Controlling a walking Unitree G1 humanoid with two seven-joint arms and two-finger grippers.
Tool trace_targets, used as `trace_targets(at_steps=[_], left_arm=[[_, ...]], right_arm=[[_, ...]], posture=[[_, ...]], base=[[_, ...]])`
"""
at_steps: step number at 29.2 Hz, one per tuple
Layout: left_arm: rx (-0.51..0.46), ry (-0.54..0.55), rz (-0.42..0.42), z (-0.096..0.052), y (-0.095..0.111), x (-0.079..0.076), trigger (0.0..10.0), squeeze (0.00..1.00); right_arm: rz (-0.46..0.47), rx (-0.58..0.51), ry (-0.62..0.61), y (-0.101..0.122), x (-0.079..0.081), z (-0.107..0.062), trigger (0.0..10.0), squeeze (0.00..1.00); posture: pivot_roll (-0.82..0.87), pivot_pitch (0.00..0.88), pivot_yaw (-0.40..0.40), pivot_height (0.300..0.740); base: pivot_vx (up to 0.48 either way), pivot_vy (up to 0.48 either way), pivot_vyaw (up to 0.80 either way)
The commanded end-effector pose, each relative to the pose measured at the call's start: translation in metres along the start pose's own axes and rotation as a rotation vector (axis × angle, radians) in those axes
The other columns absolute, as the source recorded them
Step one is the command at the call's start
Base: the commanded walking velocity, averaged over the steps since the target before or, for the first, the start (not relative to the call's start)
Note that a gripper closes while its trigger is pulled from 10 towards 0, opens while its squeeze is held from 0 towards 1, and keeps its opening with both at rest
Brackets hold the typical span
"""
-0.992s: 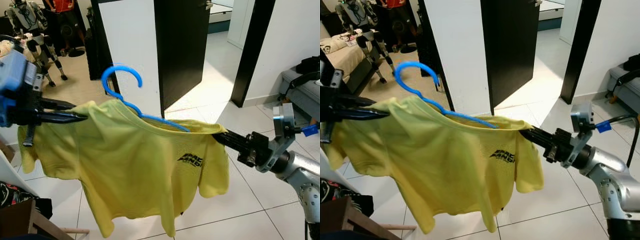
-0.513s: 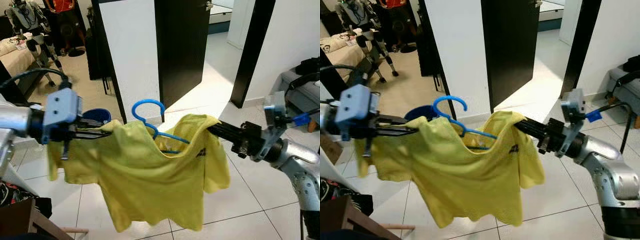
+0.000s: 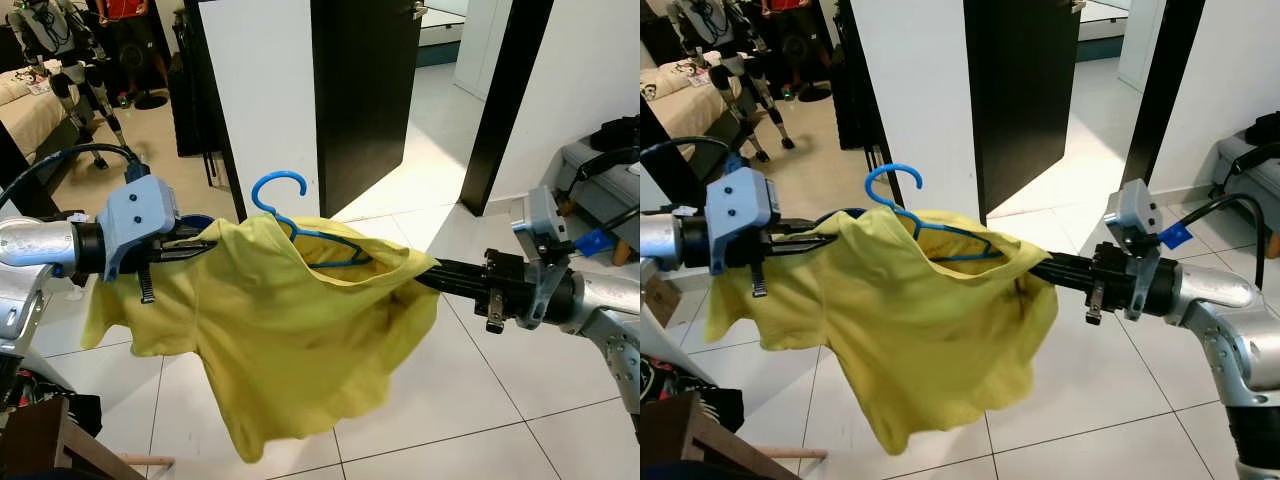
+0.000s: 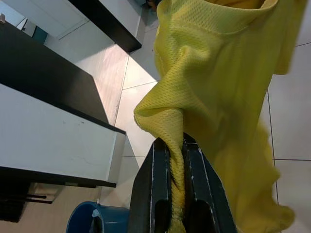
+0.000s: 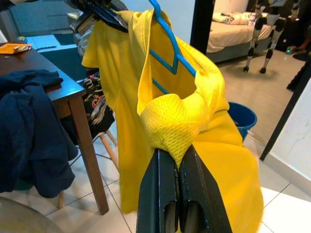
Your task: Hang hanger
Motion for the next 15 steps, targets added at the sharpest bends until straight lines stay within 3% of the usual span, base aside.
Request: trace_targets(at_steps=[1, 3, 4, 5, 7, 9, 11, 15], left_arm=[[-0.029, -0.008, -0.014, 0.001, 0.0, -0.006, 10.0, 0.0], [-0.063, -0.042, -0.018, 0.005, 0.005, -0.014, 10.0, 0.0], [-0.114, -0.095, -0.031, 0.011, 0.012, -0.026, 10.0, 0.0], [-0.114, -0.095, -0.031, 0.011, 0.012, -0.026, 10.0, 0.0], [-0.19, -0.169, -0.048, 0.025, 0.023, -0.047, 10.0, 0.0], [-0.19, -0.169, -0.048, 0.025, 0.023, -0.047, 10.0, 0.0], [-0.228, -0.204, -0.065, 0.037, 0.028, -0.06, 10.0, 0.0], [-0.236, -0.201, -0.078, 0.043, 0.028, -0.065, 10.0, 0.0]], right_arm=[[-0.019, 0.017, 0.018, -0.001, 0.001, 0.002, 0.0, 0.0], [-0.019, 0.022, 0.018, -0.002, 0.0, 0.003, 0.0, 0.0], [-0.022, 0.022, 0.019, -0.002, -0.001, 0.005, 0.0, 0.0], [-0.022, 0.022, 0.019, -0.002, -0.001, 0.005, 0.0, 0.0], [-0.037, 0.018, 0.033, 0.002, -0.002, 0.009, 0.0, 0.0], [-0.037, 0.018, 0.033, 0.002, -0.002, 0.009, 0.0, 0.0], [-0.058, 0.008, 0.048, 0.009, -0.003, 0.012, 0.0, 0.0], [-0.072, -0.02, 0.074, 0.019, -0.001, 0.013, 0.0, 0.0]], posture=[[-0.07, 0.0, 0.038, 0.74], [-0.07, 0.0, 0.038, 0.74], [-0.07, 0.0, 0.039, 0.74], [-0.07, 0.0, 0.039, 0.74], [-0.07, 0.0, 0.039, 0.74], [-0.07, 0.0, 0.039, 0.74], [-0.07, 0.0, 0.036, 0.74], [-0.08, 0.0, 0.036, 0.74]], base=[[0.0, 0.0, 0.0], [0.0, 0.0, 0.0], [0.0, 0.0, 0.0], [0.0, 0.0, 0.0], [0.0, 0.0, 0.0], [0.0, 0.0, 0.0], [0.0, 0.0, 0.0], [0.0, 0.0, 0.0]])
Point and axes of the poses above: a point about 5 cm out from each wrist's last joint towards the gripper, its own z axis pointing out of the wrist towards the gripper, its own y axis along the axis of the wrist's last joint, x = y × z, the point moved 3 cm from there along z, pointing out of the wrist towards the gripper, and after that the axes turned 3 degrees about z, right-handed, at the moved point
